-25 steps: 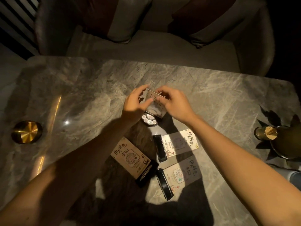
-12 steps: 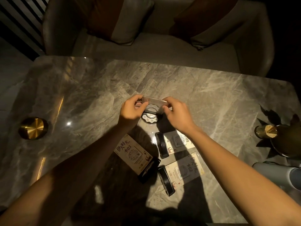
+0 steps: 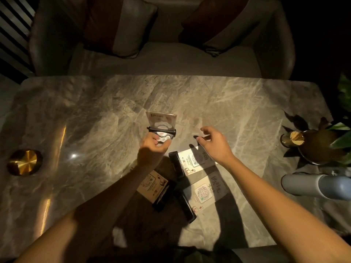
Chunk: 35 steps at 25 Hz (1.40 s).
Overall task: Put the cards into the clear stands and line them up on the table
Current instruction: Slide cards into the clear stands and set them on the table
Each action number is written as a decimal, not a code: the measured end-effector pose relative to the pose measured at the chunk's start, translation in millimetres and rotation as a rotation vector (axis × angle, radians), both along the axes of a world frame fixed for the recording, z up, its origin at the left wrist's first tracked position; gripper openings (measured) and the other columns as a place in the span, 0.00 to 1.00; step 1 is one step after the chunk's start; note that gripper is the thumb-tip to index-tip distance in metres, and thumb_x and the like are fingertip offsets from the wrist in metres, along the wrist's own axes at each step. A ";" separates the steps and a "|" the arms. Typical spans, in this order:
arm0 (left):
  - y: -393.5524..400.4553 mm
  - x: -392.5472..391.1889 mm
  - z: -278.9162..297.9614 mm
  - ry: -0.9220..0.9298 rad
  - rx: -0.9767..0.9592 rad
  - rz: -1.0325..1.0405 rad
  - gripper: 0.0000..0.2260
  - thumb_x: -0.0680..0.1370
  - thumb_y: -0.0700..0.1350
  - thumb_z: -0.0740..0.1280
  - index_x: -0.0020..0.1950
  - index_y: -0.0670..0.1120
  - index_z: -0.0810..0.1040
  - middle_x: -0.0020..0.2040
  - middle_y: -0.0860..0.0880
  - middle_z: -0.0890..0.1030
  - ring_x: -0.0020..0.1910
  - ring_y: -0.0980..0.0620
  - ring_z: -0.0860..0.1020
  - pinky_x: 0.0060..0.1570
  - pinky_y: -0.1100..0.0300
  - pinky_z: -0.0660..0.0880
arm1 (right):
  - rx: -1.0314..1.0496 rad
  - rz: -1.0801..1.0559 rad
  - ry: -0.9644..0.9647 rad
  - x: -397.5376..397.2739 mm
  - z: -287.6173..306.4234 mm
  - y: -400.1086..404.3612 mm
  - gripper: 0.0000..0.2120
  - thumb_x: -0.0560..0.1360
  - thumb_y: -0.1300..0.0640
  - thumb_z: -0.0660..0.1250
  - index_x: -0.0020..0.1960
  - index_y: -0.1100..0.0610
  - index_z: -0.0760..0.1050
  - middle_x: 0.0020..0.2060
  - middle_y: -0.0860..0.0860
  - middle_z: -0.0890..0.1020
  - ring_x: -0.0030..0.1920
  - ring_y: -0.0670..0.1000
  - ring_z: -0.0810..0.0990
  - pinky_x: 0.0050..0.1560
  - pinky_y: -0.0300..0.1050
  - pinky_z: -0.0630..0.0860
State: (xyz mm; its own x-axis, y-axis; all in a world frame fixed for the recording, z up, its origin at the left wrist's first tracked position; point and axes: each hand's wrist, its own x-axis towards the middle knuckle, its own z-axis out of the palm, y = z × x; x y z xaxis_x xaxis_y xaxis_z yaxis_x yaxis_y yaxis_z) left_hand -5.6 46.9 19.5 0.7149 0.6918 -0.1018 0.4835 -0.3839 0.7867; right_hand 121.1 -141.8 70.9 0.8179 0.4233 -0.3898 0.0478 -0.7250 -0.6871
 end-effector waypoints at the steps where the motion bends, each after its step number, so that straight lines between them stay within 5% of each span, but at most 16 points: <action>1: -7.2 4.0 -2.8 0.120 -0.124 -0.047 0.27 0.63 0.64 0.73 0.45 0.42 0.75 0.35 0.49 0.76 0.36 0.47 0.76 0.36 0.62 0.72 | 0.004 -0.043 0.048 -1.8 -3.1 -6.9 0.21 0.79 0.55 0.69 0.71 0.59 0.73 0.63 0.54 0.79 0.56 0.48 0.79 0.55 0.46 0.76; 3: -22.7 8.0 -3.4 0.379 -0.336 -0.083 0.33 0.56 0.70 0.68 0.48 0.46 0.74 0.41 0.48 0.80 0.42 0.49 0.77 0.43 0.58 0.75 | 0.018 -0.139 0.143 -7.7 -10.1 -20.2 0.20 0.79 0.58 0.70 0.69 0.61 0.73 0.60 0.53 0.80 0.55 0.47 0.78 0.53 0.41 0.73; 7: -47.0 9.2 -17.8 0.470 -0.192 -0.172 0.36 0.62 0.69 0.69 0.56 0.41 0.77 0.52 0.42 0.81 0.50 0.43 0.81 0.49 0.52 0.80 | 0.035 -0.235 0.223 -20.4 -36.3 -45.1 0.21 0.77 0.59 0.73 0.67 0.62 0.75 0.59 0.53 0.82 0.59 0.51 0.80 0.55 0.38 0.72; 11: -56.3 11.4 -26.2 0.554 -0.161 -0.153 0.29 0.71 0.55 0.75 0.66 0.43 0.71 0.59 0.43 0.80 0.61 0.42 0.78 0.54 0.55 0.72 | -0.038 -0.168 0.199 -29.9 -61.8 -61.6 0.26 0.75 0.56 0.75 0.71 0.58 0.74 0.65 0.53 0.80 0.64 0.51 0.78 0.60 0.39 0.70; 17: -58.6 7.4 -37.3 0.492 -0.202 -0.114 0.25 0.70 0.48 0.77 0.63 0.45 0.73 0.57 0.46 0.82 0.58 0.46 0.79 0.52 0.58 0.71 | -0.131 -0.083 0.090 -33.1 -79.1 -69.3 0.28 0.74 0.56 0.75 0.71 0.61 0.73 0.66 0.58 0.78 0.67 0.58 0.75 0.70 0.55 0.68; 22: -57.9 10.9 -29.0 0.393 -0.294 -0.084 0.27 0.70 0.46 0.79 0.65 0.44 0.73 0.58 0.47 0.80 0.57 0.47 0.79 0.55 0.56 0.74 | -0.013 -0.377 0.094 -19.3 -60.3 -68.7 0.27 0.74 0.63 0.70 0.71 0.60 0.68 0.59 0.55 0.79 0.55 0.54 0.79 0.54 0.50 0.78; 26: -57.2 27.4 -19.9 0.326 -0.339 -0.081 0.28 0.68 0.42 0.80 0.64 0.43 0.73 0.56 0.44 0.82 0.53 0.45 0.81 0.55 0.54 0.78 | 0.107 -0.501 0.159 14.8 -35.6 -69.8 0.08 0.74 0.66 0.69 0.49 0.56 0.74 0.49 0.55 0.86 0.50 0.56 0.85 0.48 0.57 0.82; 31: -55.1 46.8 -1.0 0.284 -0.352 -0.190 0.25 0.72 0.44 0.78 0.66 0.39 0.74 0.54 0.46 0.79 0.54 0.48 0.77 0.53 0.59 0.73 | 0.260 -0.326 0.175 46.8 7.6 -59.9 0.06 0.76 0.68 0.69 0.49 0.59 0.77 0.44 0.58 0.86 0.45 0.62 0.86 0.46 0.58 0.83; 35: -53.7 76.4 24.7 0.096 -0.380 -0.278 0.26 0.73 0.46 0.76 0.69 0.50 0.73 0.63 0.49 0.79 0.62 0.51 0.78 0.62 0.52 0.77 | 0.190 -0.155 0.059 61.6 22.2 -49.0 0.06 0.77 0.67 0.69 0.52 0.60 0.80 0.45 0.54 0.86 0.47 0.58 0.86 0.48 0.56 0.84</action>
State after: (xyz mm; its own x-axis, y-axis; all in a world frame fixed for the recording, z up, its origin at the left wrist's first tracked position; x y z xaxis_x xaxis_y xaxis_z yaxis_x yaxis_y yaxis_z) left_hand 70.9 -6.8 44.2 0.8423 0.3769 -0.3855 0.4810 -0.2026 0.8530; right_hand 182.7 -190.8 93.1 0.8567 0.3650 -0.3645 -0.0983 -0.5782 -0.8100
